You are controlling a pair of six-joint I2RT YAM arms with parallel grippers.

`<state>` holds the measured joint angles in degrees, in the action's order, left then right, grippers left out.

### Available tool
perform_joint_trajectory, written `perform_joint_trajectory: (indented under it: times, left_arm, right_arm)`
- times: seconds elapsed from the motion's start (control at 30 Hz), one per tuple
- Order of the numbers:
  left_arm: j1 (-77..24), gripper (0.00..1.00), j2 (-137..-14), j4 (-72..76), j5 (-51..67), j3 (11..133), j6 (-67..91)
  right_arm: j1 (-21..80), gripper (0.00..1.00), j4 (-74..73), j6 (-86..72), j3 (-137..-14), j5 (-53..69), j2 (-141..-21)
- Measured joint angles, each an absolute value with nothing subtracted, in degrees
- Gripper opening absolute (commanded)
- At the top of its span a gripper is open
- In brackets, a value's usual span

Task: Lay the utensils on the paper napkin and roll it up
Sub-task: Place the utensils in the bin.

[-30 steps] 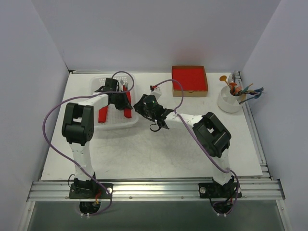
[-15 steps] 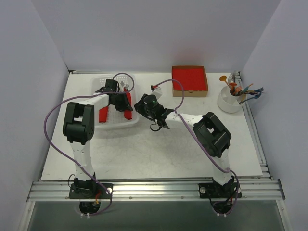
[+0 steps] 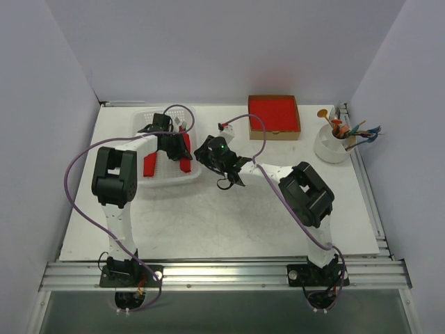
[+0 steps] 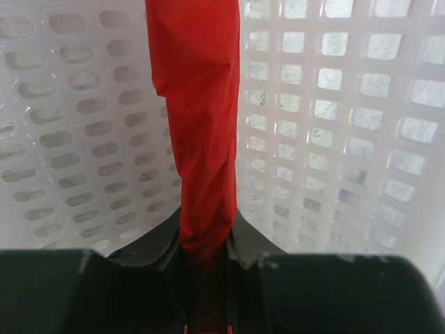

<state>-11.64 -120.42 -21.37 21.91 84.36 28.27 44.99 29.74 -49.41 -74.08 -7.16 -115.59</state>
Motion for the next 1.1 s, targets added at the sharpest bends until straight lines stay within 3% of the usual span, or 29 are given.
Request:
perform_joint_trajectory:
  times: [0.53, 1.1]
  left_arm:
    - [-11.0, 0.34, -120.9, -21.6, 23.4, 84.6, 28.1]
    - [-10.3, 0.32, -120.9, -20.1, 24.8, 83.3, 28.5]
  right_arm:
    - [45.0, 0.00, 29.7, -49.4, -74.1, -7.3, -115.6]
    - [45.0, 0.00, 29.7, -49.4, -74.1, -7.3, -115.6]
